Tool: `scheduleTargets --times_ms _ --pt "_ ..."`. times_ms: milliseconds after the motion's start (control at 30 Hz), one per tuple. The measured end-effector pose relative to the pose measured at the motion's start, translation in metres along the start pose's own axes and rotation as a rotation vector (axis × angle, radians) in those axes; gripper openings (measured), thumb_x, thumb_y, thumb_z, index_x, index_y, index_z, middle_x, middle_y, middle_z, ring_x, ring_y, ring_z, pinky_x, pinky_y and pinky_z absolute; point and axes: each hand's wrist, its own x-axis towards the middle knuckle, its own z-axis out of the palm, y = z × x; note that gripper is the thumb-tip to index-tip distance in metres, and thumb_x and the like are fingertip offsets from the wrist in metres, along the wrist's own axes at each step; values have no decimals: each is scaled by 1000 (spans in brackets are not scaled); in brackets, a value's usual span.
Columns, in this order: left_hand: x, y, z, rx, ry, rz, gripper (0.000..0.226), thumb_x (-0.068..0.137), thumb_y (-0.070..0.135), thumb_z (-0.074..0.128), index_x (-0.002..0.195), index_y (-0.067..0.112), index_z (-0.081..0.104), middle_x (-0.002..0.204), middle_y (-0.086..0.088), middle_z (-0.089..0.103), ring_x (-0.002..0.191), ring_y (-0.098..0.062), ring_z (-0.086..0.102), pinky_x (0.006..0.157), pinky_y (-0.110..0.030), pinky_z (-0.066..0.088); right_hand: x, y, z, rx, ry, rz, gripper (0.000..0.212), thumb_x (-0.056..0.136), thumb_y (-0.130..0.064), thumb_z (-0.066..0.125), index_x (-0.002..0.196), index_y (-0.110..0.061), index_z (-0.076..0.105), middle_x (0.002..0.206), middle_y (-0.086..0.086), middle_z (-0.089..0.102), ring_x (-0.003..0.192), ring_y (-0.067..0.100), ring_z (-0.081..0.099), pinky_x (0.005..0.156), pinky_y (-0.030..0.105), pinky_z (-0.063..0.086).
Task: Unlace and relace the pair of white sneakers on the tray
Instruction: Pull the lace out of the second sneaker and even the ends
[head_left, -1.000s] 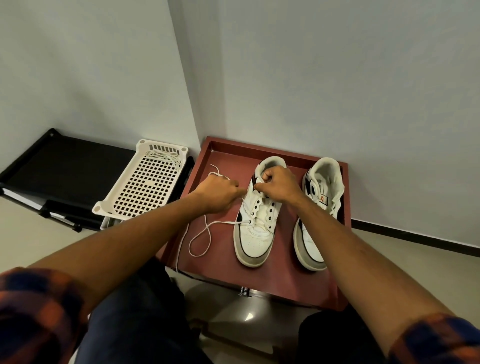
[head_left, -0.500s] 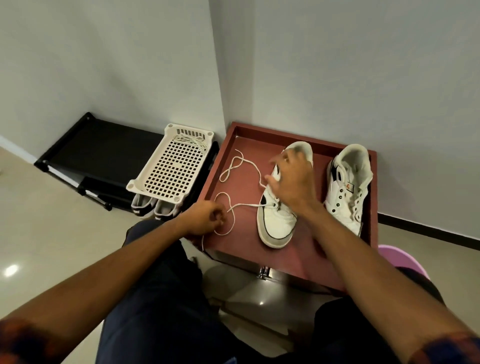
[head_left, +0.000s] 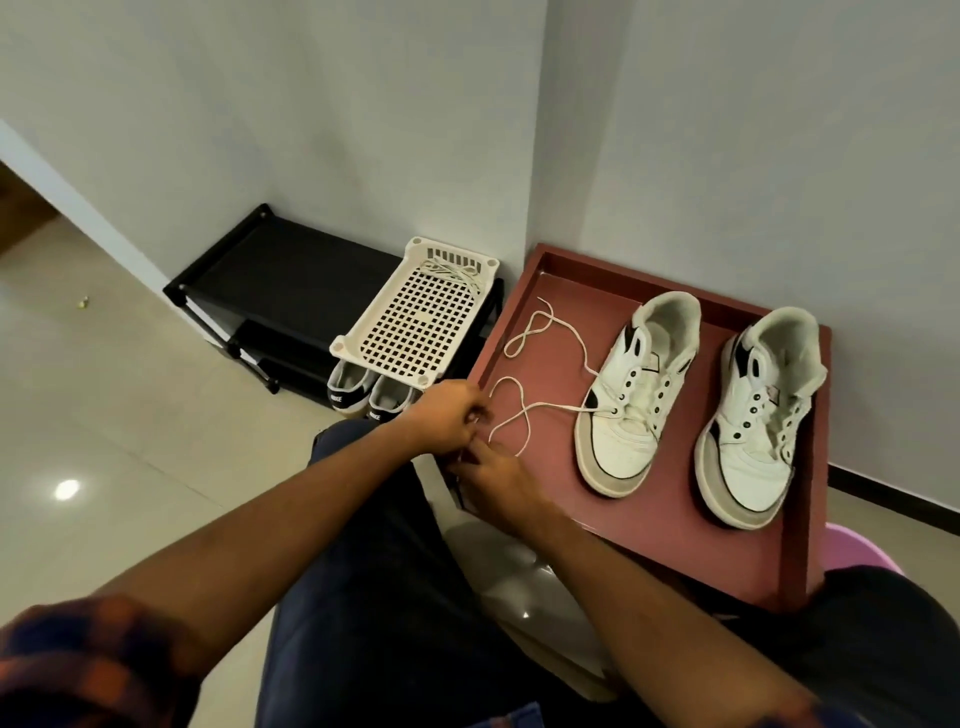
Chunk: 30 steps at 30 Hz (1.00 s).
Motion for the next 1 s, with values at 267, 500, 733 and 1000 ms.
scheduleTargets --times_ms 267,500,733,1000 --pt "-6 -6 0 -47 9 -22 36 73 -3 62 104 9 76 98 -5 70 89 -20 64 82 -26 51 3 -4 -12 -17 81 -71 20 97 -19 56 91 -13 74 82 12 67 70 34 58 58 40 41" --pt "-20 22 1 -20 -157 78 41 63 33 57 99 20 74 83 8 61 79 -13 52 72 -25 42 -13 8 -57 353 9 463 16 80 -22 65 83 -21 81 73 -1 74 66 16 67 64 33 52" --pt "-8 50 16 -252 -12 87 23 82 22 80 102 12 77 80 7 69 72 4 63 71 -17 47 -32 26 -111 543 61 586 10 79 -6 82 75 -15 79 59 -15 69 52 -2 56 57 20 49" --pt "5 86 23 -579 -36 62 22 87 13 75 109 11 76 88 2 76 70 2 65 72 -16 50 -52 43 -164 923 165 697 17 77 12 79 90 1 74 79 15 76 63 11 70 60 19 54"
